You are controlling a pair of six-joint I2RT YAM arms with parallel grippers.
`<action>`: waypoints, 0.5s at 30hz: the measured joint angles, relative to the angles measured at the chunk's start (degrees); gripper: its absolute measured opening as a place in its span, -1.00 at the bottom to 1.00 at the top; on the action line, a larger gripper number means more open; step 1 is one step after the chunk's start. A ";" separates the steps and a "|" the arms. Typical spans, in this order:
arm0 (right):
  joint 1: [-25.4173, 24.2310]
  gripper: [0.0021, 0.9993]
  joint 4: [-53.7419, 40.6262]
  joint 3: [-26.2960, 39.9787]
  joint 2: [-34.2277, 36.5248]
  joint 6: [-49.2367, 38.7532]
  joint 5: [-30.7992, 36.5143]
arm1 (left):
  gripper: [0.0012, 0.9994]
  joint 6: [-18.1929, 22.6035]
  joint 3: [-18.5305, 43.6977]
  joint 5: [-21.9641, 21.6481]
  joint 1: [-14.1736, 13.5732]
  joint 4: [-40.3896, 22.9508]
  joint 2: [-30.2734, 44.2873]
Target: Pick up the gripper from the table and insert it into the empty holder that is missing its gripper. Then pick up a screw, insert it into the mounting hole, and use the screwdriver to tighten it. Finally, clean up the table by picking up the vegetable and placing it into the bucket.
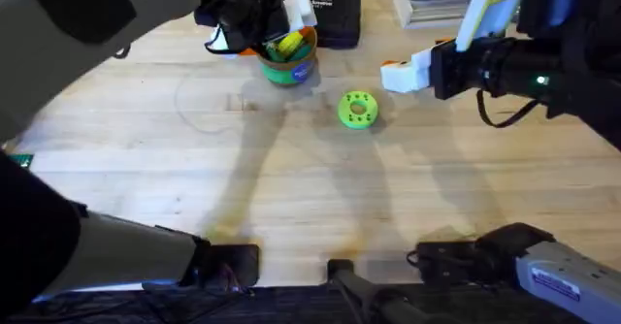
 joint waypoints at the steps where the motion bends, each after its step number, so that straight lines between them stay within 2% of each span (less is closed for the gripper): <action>1: 0.00 0.99 -0.04 0.00 0.00 0.00 0.00 | 0.97 0.61 0.32 0.00 0.01 -1.41 -0.37; 5: 0.00 0.99 -3.01 0.35 -1.34 0.00 0.00 | 0.97 3.88 2.85 0.03 0.00 -7.97 -3.26; 6: 0.00 0.99 -7.05 2.39 -4.30 0.23 0.00 | 0.97 7.85 6.28 0.02 0.00 -15.48 -7.65; 7: 0.00 0.99 -8.00 3.26 -5.44 0.46 0.00 | 0.97 9.26 7.46 0.02 0.00 -18.47 -9.50; 11: 0.00 0.99 -11.31 5.84 -11.05 1.68 -0.02 | 0.97 14.13 10.26 0.02 0.00 -29.38 -17.06; 15: 0.00 0.99 -14.81 6.25 -14.28 2.51 -0.04 | 0.97 17.78 10.56 0.02 0.00 -36.85 -23.60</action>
